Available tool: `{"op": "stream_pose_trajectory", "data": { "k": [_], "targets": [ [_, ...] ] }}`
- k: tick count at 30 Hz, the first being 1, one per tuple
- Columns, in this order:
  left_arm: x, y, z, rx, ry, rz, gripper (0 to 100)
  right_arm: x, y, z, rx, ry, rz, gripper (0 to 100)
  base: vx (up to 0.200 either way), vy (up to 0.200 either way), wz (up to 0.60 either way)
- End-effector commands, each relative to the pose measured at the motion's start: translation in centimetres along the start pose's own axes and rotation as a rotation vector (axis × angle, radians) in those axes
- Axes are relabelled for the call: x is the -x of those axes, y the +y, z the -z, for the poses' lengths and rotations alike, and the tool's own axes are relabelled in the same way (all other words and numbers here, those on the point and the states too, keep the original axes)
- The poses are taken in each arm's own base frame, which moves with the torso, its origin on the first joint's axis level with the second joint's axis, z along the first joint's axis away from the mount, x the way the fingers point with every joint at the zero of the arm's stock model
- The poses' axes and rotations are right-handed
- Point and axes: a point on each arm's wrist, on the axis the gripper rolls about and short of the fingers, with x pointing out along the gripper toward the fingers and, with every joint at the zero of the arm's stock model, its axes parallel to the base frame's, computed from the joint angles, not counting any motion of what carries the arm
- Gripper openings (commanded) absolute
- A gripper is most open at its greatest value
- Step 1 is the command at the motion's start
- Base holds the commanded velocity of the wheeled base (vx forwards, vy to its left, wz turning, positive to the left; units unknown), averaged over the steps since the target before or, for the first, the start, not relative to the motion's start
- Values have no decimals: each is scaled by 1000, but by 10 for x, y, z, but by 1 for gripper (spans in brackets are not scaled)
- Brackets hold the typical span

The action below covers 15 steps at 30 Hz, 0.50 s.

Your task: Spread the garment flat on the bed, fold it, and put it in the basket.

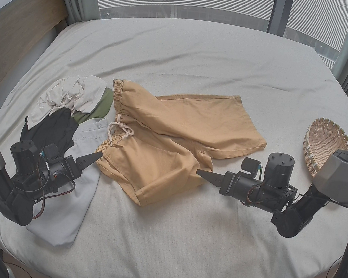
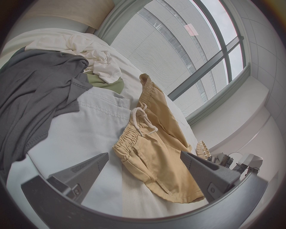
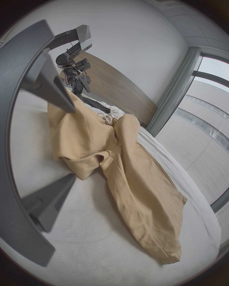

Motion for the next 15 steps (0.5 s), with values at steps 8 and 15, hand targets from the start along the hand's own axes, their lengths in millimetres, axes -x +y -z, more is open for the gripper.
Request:
{"op": "stream_pose_trajectory", "data": {
  "k": [8, 15],
  "targets": [
    [3, 3, 0, 7, 1, -14, 100, 14, 22, -1, -12, -4, -26, 0, 0, 0, 0],
    [3, 3, -1, 6, -4, -14, 100, 37, 55, -13, -62, -29, -91, 0, 0, 0, 0]
  ]
}}
